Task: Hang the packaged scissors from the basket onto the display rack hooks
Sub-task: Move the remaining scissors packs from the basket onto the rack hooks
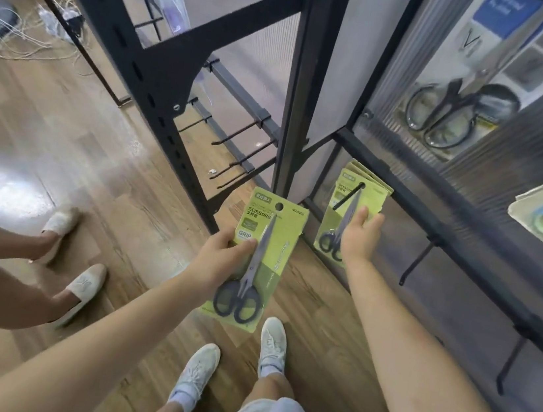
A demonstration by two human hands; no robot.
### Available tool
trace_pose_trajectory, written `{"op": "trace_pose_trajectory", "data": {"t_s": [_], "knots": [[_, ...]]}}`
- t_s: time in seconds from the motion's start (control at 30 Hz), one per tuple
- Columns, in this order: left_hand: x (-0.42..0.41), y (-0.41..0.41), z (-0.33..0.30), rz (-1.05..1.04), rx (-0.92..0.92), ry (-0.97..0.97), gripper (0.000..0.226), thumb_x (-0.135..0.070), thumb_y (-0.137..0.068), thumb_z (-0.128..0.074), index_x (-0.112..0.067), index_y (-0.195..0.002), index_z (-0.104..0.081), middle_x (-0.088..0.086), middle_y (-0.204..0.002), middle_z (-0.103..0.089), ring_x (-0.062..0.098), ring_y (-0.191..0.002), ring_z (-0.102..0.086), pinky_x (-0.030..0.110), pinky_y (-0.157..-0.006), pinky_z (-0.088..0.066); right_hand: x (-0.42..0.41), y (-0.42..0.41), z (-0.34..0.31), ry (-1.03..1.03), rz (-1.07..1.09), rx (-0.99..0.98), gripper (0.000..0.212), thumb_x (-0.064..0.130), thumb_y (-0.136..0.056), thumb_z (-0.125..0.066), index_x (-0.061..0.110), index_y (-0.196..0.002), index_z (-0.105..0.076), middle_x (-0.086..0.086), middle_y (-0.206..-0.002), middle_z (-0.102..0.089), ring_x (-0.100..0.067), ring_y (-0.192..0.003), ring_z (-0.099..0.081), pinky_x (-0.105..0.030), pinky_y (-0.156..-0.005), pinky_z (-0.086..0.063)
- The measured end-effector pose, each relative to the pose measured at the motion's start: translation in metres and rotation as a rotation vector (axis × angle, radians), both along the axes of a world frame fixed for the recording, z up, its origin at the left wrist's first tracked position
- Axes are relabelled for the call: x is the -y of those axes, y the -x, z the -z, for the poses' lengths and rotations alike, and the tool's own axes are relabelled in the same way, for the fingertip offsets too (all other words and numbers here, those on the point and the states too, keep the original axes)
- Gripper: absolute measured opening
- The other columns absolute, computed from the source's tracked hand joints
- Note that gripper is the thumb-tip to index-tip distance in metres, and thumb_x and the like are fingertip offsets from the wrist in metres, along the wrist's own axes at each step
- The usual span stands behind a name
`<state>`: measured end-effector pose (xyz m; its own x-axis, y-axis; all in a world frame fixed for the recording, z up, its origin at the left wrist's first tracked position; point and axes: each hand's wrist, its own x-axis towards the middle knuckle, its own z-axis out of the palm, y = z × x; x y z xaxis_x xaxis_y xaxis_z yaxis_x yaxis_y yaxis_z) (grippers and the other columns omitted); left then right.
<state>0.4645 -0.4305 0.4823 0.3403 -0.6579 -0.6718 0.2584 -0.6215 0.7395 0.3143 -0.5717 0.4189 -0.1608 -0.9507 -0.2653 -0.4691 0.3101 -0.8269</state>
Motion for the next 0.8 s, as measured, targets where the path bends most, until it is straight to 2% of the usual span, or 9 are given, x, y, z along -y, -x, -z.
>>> {"op": "trace_pose_trajectory", "data": {"t_s": [0.2,0.3,0.33,0.4,0.47,0.57,0.67,0.73,0.8], "knots": [[0.004,0.006,0.0,0.012,0.007,0.004,0.009,-0.021,-0.096,-0.053,-0.024,-0.089,-0.058,-0.006,-0.084,-0.065,0.011,-0.071,-0.063,0.017,-0.048,-0.052,0.005,0.006,0.006,-0.05,-0.019,-0.014,0.036,0.021,-0.103,-0.03,-0.01,-0.12,-0.039,-0.013,-0.108,-0.049,-0.023,-0.094,-0.05,-0.015,-0.061,-0.028],[0.006,0.008,-0.002,0.029,0.015,0.013,0.008,-0.022,-0.096,-0.052,-0.02,-0.1,-0.059,-0.007,-0.085,-0.064,0.009,-0.07,-0.062,0.015,-0.046,-0.05,-0.006,0.013,0.006,-0.13,-0.052,-0.034,0.045,0.023,-0.101,-0.037,-0.003,-0.137,-0.031,-0.02,-0.141,-0.037,-0.031,-0.125,-0.043,-0.025,-0.088,-0.038],[0.006,0.008,-0.003,0.034,0.013,0.016,0.006,-0.021,-0.096,-0.052,-0.021,-0.098,-0.058,-0.007,-0.084,-0.063,0.008,-0.069,-0.061,0.015,-0.045,-0.049,-0.013,0.015,0.001,-0.165,-0.076,-0.042,0.049,0.023,-0.1,-0.039,0.001,-0.142,-0.026,-0.018,-0.147,-0.03,-0.03,-0.131,-0.038,-0.029,-0.095,-0.037],[0.005,0.009,-0.006,0.053,0.003,0.015,0.005,-0.021,-0.096,-0.052,-0.023,-0.095,-0.057,-0.004,-0.087,-0.064,0.01,-0.071,-0.062,0.016,-0.047,-0.05,-0.029,0.019,-0.011,-0.198,-0.133,-0.029,0.05,0.022,-0.1,-0.041,0.006,-0.144,-0.025,-0.012,-0.15,-0.028,-0.026,-0.135,-0.034,-0.031,-0.1,-0.035],[0.004,0.009,-0.007,0.1,0.006,0.02,0.006,-0.022,-0.096,-0.052,-0.023,-0.093,-0.057,0.001,-0.094,-0.066,0.014,-0.077,-0.065,0.022,-0.054,-0.052,-0.041,0.023,-0.029,-0.152,-0.22,-0.004,0.045,0.022,-0.099,-0.042,0.008,-0.141,-0.033,-0.009,-0.146,-0.037,-0.02,-0.13,-0.04,-0.027,-0.097,-0.036],[0.004,0.009,-0.012,0.166,0.04,0.052,0.011,-0.021,-0.096,-0.051,-0.025,-0.087,-0.057,-0.002,-0.086,-0.067,0.011,-0.074,-0.064,0.022,-0.06,-0.054,-0.047,0.031,-0.064,-0.051,-0.347,0.011,0.04,0.032,-0.099,-0.042,0.011,-0.133,-0.043,-0.002,-0.13,-0.052,-0.009,-0.112,-0.048,-0.021,-0.088,-0.037],[0.006,0.012,-0.012,0.241,0.081,0.041,0.005,-0.023,-0.094,-0.054,-0.026,-0.092,-0.058,0.002,-0.095,-0.068,0.019,-0.087,-0.066,0.038,-0.083,-0.056,-0.045,0.032,-0.096,-0.024,-0.495,-0.048,0.038,0.04,-0.096,-0.045,0.018,-0.127,-0.049,0.01,-0.111,-0.054,-0.004,-0.099,-0.051,-0.016,-0.074,-0.039],[0.009,0.015,-0.012,0.285,0.108,0.033,0.009,-0.027,-0.092,-0.056,-0.021,-0.1,-0.058,0.01,-0.104,-0.067,0.027,-0.096,-0.065,0.048,-0.088,-0.053,-0.043,0.029,-0.106,-0.028,-0.587,-0.115,0.028,0.034,-0.096,-0.049,0.019,-0.119,-0.054,0.011,-0.103,-0.055,-0.002,-0.09,-0.052,-0.009,-0.066,-0.037],[0.011,0.017,-0.011,0.309,0.113,0.047,0.011,-0.026,-0.093,-0.056,-0.016,-0.099,-0.058,0.017,-0.107,-0.066,0.032,-0.098,-0.064,0.05,-0.089,-0.051,-0.04,0.028,-0.107,0.001,-0.618,-0.182,0.015,0.025,-0.095,-0.052,0.018,-0.106,-0.058,0.01,-0.096,-0.058,-0.004,-0.085,-0.053,-0.007,-0.062,-0.036]]}}
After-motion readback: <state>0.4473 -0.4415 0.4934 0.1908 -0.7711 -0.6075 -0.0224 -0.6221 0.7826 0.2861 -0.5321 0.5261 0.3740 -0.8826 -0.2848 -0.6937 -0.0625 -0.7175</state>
